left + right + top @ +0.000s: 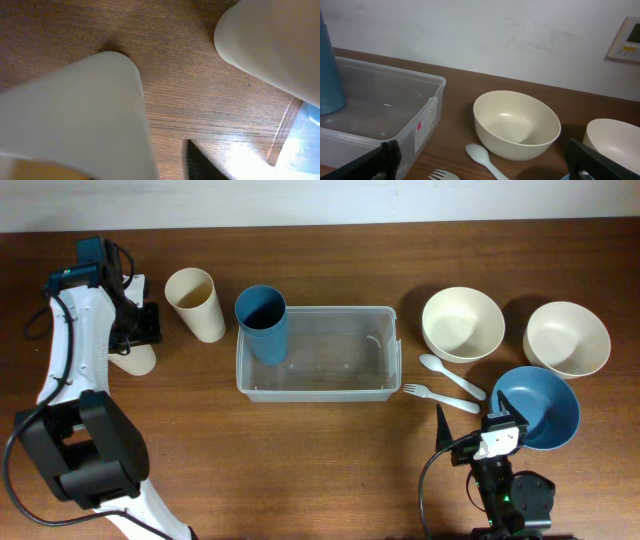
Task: Pack container
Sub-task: 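Grasp the cream cup with the left gripper and lift it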
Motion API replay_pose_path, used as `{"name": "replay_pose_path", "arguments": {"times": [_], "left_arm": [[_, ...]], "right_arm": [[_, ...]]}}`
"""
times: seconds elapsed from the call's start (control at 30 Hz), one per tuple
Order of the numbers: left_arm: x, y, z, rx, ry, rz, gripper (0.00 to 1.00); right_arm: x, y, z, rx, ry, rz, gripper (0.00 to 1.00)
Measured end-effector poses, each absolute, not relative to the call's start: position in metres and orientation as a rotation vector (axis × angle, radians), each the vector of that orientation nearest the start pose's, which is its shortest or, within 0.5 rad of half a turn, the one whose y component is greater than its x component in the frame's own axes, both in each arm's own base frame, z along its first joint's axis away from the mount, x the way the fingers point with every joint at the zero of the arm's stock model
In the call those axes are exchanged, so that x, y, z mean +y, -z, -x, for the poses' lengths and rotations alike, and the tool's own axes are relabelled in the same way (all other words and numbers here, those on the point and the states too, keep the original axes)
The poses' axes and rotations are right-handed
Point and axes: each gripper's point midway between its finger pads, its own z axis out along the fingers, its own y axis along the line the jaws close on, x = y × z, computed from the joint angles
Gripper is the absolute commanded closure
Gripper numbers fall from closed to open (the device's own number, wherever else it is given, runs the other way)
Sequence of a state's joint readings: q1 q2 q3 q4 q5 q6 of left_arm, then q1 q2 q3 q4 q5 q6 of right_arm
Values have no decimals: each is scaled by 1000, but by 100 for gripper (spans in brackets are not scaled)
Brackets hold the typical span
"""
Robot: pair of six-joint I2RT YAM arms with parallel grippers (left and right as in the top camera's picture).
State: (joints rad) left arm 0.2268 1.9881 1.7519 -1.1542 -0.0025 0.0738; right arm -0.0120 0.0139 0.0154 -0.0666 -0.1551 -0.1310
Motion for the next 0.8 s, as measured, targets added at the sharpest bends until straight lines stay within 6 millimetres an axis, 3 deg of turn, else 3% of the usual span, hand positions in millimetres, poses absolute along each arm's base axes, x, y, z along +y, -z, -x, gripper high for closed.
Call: {"name": "replay_pose_path", "arguments": {"times": [0.07,0.43,0.6,0.7,0.8], "left_arm": [[96,-114,-412,2953,-43,240,98],[96,-115,-412,2950,-45,288,98],[91,-117,-394,3023,-22,341,98],[90,-130,-386,3053,-15,370,98],[90,-158,-389,3030,-18,388,98]], "right_arm": [[24,-162,-245,1621,-17,216,1],[24,-162,-245,1621,-17,216,1],[24,-162,-245,1621,-17,216,1],[24,-162,-245,1621,-17,216,1],[24,-162,-245,1621,-17,215,1]]}}
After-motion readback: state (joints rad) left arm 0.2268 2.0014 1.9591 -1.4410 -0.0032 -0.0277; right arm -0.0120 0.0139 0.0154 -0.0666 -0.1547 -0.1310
